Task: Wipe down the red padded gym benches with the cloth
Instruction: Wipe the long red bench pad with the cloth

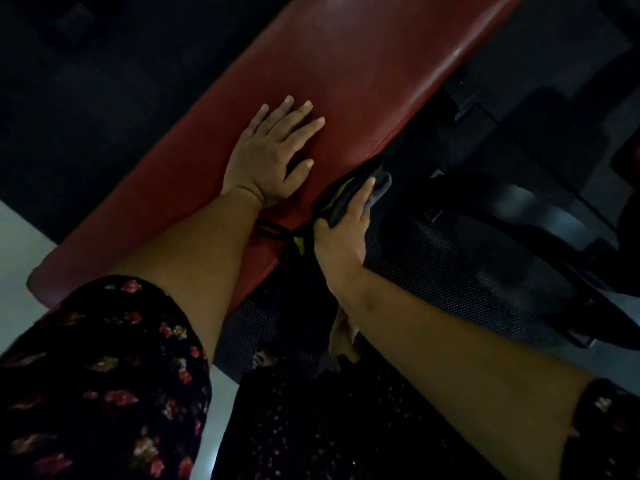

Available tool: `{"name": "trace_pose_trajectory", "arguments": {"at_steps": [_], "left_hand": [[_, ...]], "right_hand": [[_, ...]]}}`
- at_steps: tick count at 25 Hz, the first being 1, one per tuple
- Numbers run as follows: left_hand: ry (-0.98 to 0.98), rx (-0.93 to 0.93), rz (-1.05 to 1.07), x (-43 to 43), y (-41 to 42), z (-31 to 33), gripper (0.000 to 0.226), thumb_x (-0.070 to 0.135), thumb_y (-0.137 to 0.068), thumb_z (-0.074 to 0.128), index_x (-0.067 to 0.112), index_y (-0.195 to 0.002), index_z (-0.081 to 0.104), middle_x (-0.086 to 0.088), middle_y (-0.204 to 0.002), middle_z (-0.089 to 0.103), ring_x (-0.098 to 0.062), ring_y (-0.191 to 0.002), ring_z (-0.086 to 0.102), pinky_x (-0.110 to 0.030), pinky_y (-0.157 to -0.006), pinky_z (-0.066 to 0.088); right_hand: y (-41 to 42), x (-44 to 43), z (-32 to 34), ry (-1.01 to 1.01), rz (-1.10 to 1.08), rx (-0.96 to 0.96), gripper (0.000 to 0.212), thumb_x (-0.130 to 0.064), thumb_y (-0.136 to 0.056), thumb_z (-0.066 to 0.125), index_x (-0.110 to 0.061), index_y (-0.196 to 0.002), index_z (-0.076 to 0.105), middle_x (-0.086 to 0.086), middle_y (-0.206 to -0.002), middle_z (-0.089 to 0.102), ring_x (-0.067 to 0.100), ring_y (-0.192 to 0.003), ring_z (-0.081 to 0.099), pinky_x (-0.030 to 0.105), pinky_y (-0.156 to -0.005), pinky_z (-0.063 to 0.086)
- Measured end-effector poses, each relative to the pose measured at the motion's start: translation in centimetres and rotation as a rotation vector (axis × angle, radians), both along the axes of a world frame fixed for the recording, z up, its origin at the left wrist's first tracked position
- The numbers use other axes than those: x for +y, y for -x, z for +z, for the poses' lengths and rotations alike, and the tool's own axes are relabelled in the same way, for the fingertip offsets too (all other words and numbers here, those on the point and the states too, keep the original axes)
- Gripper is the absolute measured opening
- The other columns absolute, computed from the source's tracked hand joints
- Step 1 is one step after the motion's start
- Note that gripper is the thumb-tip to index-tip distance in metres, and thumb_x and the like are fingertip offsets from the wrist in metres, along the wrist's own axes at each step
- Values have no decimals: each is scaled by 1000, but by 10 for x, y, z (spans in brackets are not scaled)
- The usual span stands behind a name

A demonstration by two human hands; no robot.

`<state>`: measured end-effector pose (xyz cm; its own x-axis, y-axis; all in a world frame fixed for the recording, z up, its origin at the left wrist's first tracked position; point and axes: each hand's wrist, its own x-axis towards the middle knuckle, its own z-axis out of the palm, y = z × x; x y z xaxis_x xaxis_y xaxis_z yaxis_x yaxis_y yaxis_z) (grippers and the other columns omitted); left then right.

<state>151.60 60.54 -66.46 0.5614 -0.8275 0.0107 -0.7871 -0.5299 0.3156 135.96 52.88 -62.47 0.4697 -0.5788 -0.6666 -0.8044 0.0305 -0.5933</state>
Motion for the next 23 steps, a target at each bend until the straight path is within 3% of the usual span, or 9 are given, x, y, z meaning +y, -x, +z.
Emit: {"name": "trace_pose_trajectory", "arguments": {"at_steps": [3,7,12,16,18,20,23], "left_hand": [[-34,61,-46,6,5,7,61,46,-94,36,24,-151,36,-3,-160,29,-27,-150,18,-43,-122,6],[-124,53,-57,47,26,14,57,49,-98,28,34,-153,29,1,-163,20,-24,-151,11,-44,-122,2],[-136,9,-17,119,52,10,53,48,-101,29,34,-152,31,0,-161,26,-27,-149,18,-47,-121,7],[-115,27,39,149,68,12,54,48,-99,29,31,-151,34,-1,-159,30,-27,-148,21,-49,-120,9],[-124,39,28,170,73,13,57,49,-99,28,31,-153,30,0,-161,26,-26,-150,16,-48,-121,6],[-136,4,-20,193,82,11,59,49,-98,29,30,-154,25,-1,-162,22,-26,-150,15,-48,-121,6],[-105,-63,-32,208,89,6,57,46,-98,34,30,-153,28,-1,-161,27,-26,-148,21,-49,-120,11]], "right_hand": [[-2,21,7,-7,-56,3,93,-20,-90,50,-50,-147,-17,2,-163,1,36,-100,60,47,-84,55],[32,68,5,-82,36,-95,97,-21,-89,52,-68,-136,-18,-1,-163,-1,33,-108,58,46,-84,56],[16,66,-2,-90,-151,-39,90,-23,-88,50,-55,-146,-10,3,-163,4,34,-106,59,44,-85,56],[48,133,18,25,86,-43,92,-23,-88,49,-61,-141,-16,3,-162,4,35,-106,57,45,-85,54],[66,146,14,-57,132,-48,91,-22,-90,50,-56,-145,-14,1,-162,6,23,-110,54,36,-84,52],[62,138,1,-144,34,-57,86,-22,-92,50,-50,-149,-7,1,-161,14,19,-112,53,31,-82,51],[42,135,0,-182,-177,-11,82,-29,-91,48,-50,-150,-4,5,-157,26,28,-111,57,42,-90,53]]}}
